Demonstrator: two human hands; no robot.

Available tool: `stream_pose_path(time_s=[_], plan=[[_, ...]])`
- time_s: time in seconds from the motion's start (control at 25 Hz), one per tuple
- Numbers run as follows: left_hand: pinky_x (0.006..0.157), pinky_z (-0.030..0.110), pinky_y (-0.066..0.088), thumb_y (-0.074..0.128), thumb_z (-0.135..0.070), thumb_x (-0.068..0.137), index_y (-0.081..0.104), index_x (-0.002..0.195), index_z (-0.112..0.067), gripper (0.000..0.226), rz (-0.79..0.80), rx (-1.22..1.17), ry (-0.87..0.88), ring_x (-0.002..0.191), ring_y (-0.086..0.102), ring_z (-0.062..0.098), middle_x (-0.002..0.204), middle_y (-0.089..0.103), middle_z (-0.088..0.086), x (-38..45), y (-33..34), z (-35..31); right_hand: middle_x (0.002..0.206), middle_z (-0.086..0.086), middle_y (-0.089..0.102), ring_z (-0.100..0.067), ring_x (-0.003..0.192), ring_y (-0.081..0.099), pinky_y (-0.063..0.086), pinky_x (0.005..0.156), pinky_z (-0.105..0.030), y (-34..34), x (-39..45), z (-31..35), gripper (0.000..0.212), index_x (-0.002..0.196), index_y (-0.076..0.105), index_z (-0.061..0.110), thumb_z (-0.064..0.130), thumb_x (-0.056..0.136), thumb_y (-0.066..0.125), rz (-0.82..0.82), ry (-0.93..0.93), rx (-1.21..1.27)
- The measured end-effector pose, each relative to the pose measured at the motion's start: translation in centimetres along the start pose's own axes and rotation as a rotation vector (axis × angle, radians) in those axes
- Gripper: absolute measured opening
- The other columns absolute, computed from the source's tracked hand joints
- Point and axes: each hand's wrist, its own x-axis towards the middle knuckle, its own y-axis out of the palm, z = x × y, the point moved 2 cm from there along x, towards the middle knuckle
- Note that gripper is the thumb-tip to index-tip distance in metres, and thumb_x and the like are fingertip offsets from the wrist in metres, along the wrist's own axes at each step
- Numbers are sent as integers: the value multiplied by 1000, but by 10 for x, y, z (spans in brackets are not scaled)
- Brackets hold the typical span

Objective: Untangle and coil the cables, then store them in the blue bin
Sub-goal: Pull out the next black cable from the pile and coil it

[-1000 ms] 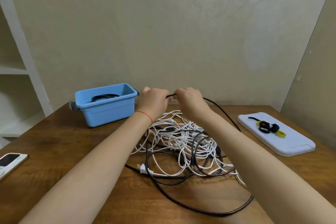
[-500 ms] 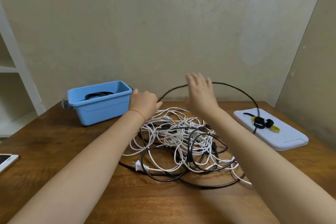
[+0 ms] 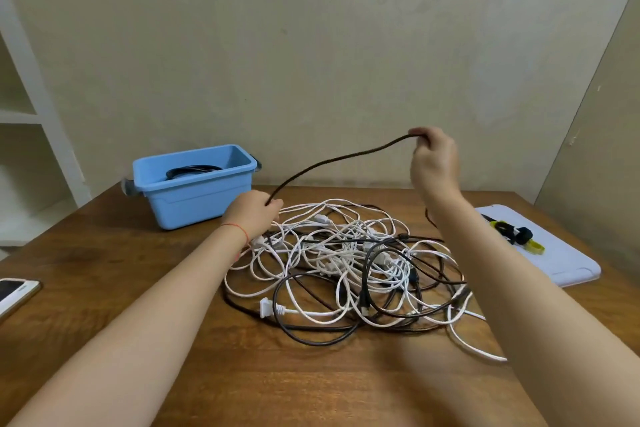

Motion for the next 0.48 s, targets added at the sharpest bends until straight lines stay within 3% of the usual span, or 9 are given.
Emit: stream_pose_path(time_s=[0.12,0.2,0.28,0.36,0.44,0.48], plan=[[80,33,47,36,-41,104,74,66,-20,57,-35,-203,-14,84,64,19,82,71,-1,-1,-8,-11,129,-21,56,-35,119,50,39,101,-41,2,-5,0,40,128,61,9,13,91,48,289,55,-647],[84,35,49,32,-41,105,74,73,-17,58,-69,-156,57,86,64,23,85,72,2,1,-17,-39,142,-22,40,-38,133,36,29,110,-42,13,-28,13,65,145,37,4,16,86,64,420,-63,-815],[80,35,49,34,-38,106,72,88,-12,50,-110,131,148,92,66,30,94,72,8,2,-24,-72,151,-21,32,-36,139,31,24,116,-42,24,-53,36,86,153,23,7,4,80,69,495,-359,-569],[74,33,42,41,-24,104,70,105,-12,31,-170,459,206,102,66,34,108,70,12,1,-25,-96,139,-17,53,-26,129,49,37,110,-36,30,-70,56,67,145,44,8,-10,81,57,600,-505,-225],[72,33,39,42,-13,102,68,115,-13,29,-185,625,201,109,65,33,115,69,11,2,-20,-101,110,-12,72,-20,101,66,51,94,-36,28,-73,69,39,120,67,7,-10,86,54,617,-442,-50],[72,33,39,43,-13,102,68,116,-14,29,-172,665,177,108,65,32,115,69,10,5,-17,-95,100,-11,73,-21,92,68,55,89,-39,25,-70,71,35,109,71,7,-10,87,50,619,-307,6]])
